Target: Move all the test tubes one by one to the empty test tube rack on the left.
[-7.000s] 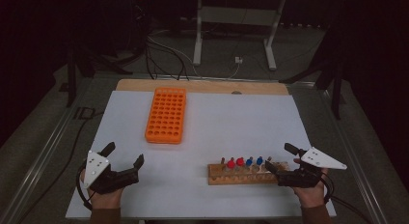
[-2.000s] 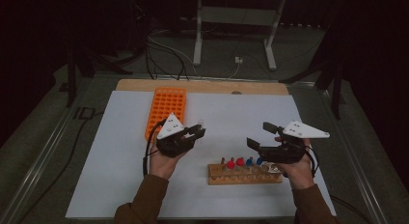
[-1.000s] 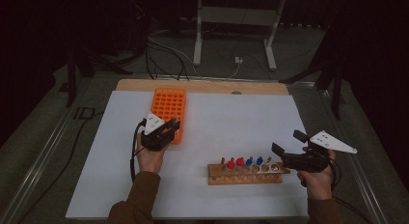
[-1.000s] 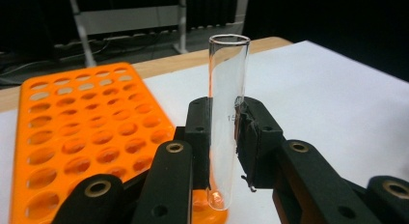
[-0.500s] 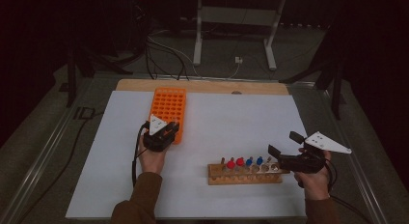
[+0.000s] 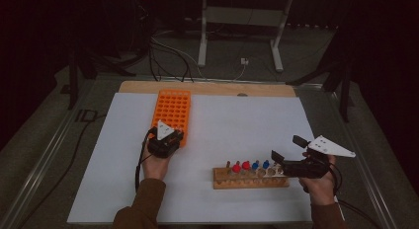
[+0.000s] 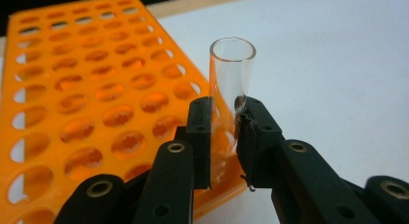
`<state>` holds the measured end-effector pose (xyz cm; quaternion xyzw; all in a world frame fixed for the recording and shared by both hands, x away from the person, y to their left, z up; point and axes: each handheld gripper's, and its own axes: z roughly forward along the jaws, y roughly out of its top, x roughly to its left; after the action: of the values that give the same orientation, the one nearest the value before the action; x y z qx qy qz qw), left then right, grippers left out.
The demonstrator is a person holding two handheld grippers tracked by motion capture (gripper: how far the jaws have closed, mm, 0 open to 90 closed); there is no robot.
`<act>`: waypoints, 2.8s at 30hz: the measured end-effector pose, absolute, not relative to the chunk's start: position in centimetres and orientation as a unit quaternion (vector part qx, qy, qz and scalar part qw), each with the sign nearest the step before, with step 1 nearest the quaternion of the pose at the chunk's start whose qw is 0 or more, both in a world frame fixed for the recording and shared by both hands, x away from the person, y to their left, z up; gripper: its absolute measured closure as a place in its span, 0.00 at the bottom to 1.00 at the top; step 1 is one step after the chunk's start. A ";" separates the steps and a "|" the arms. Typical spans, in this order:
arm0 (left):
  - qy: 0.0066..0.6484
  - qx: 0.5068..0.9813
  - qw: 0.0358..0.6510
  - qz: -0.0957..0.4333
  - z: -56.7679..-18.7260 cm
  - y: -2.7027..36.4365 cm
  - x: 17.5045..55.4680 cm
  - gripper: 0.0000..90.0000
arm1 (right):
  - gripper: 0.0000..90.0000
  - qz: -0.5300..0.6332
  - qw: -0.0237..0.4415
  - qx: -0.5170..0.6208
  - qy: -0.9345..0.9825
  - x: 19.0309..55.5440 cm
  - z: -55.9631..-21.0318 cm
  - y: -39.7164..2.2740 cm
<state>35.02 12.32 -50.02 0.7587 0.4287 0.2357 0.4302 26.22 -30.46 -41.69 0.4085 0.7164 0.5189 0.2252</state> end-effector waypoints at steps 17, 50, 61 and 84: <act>0.475 0.712 0.479 0.193 -49.7 14.3 34.1 0.36 | 0.05 0.516 0.189 0.377 0.745 25.7 -42.1 -30.8; 0.446 0.674 0.568 0.157 -45.8 14.8 29.8 0.01 | 0.84 0.456 0.134 0.281 0.834 25.3 -45.6 -30.7; 0.447 0.671 0.570 0.157 -45.8 14.9 29.6 0.01 | 0.85 0.491 0.125 0.291 0.812 25.2 -43.9 -31.4; 0.370 0.723 0.557 0.173 -43.3 9.9 29.0 0.02 | 0.85 0.542 0.152 0.308 0.767 28.5 -38.4 -29.0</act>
<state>29.04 9.94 -43.28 0.7227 0.3705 0.1727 0.5574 28.54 -29.02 -38.39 0.3084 0.7668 0.5421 0.1520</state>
